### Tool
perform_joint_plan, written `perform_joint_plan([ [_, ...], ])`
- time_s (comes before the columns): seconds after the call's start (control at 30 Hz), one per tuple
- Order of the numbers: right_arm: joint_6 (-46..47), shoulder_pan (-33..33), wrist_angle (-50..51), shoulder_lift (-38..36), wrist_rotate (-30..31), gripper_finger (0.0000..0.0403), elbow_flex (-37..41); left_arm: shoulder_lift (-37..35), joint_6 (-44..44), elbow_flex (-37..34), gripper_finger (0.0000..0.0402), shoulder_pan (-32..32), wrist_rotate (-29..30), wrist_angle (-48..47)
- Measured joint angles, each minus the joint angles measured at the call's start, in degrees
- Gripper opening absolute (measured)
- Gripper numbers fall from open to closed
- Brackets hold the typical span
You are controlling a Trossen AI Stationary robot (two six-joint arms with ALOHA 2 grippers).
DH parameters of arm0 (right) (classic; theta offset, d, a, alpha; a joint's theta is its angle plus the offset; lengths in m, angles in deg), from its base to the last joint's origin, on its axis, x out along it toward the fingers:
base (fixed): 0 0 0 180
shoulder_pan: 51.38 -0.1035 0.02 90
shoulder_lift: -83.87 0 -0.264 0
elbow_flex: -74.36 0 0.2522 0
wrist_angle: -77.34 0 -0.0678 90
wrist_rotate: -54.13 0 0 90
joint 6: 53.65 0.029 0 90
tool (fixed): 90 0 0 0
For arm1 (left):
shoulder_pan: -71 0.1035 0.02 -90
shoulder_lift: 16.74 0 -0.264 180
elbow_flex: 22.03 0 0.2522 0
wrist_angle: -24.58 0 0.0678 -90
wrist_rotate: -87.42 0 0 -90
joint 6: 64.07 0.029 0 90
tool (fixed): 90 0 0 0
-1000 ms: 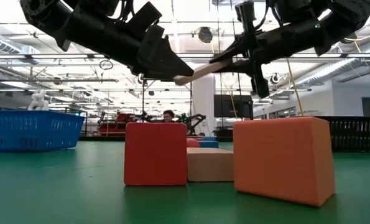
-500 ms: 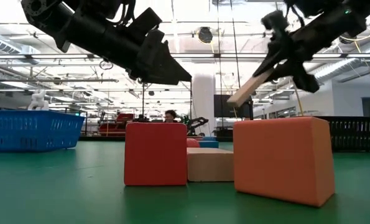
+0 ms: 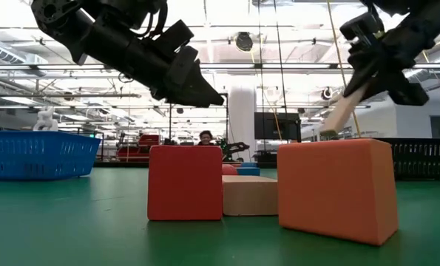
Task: Sort & place blocks by color
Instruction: Put the top white block into the black bin
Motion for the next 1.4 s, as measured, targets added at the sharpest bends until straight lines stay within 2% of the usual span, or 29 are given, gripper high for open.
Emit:
perform_joint_plan([
  [0.23, 2.59, 0.0, 3.15, -2.01, -4.57, 0.0044, 0.0, 0.0, -0.24, 0.0, 0.03, 0.65, 0.0, -1.12],
  [0.5, 2.92, -0.02, 7.97, -1.68, -4.47, 0.005, 0.0, 0.0, -2.52, 0.0, 0.0301, 0.65, 0.0, -1.51],
  [0.73, 2.89, -0.02, 7.45, -1.58, -2.84, 0.0103, 0.0, 0.02, -7.38, -0.02, 0.0291, 0.65, 0.0, -4.99],
  [1.07, 2.9, -0.01, 7.4, -1.58, -1.26, 0.018, 0.0, 3.5, -10.94, -0.07, 0.0286, 0.65, -2.01, -4.99],
  [1.2, 2.13, 0.21, 5.71, -1.81, 0.53, 0.0204, 0.0, 5.27, -11.81, -0.07, 0.0287, 0.65, -2.06, -1.83],
  [1.4, -5.2, 2.36, -2.75, -2.26, 2.0, 0.0228, 0.0, 8.87, -10.2, -0.07, 0.0285, 0.65, -4.6, 4.61],
])
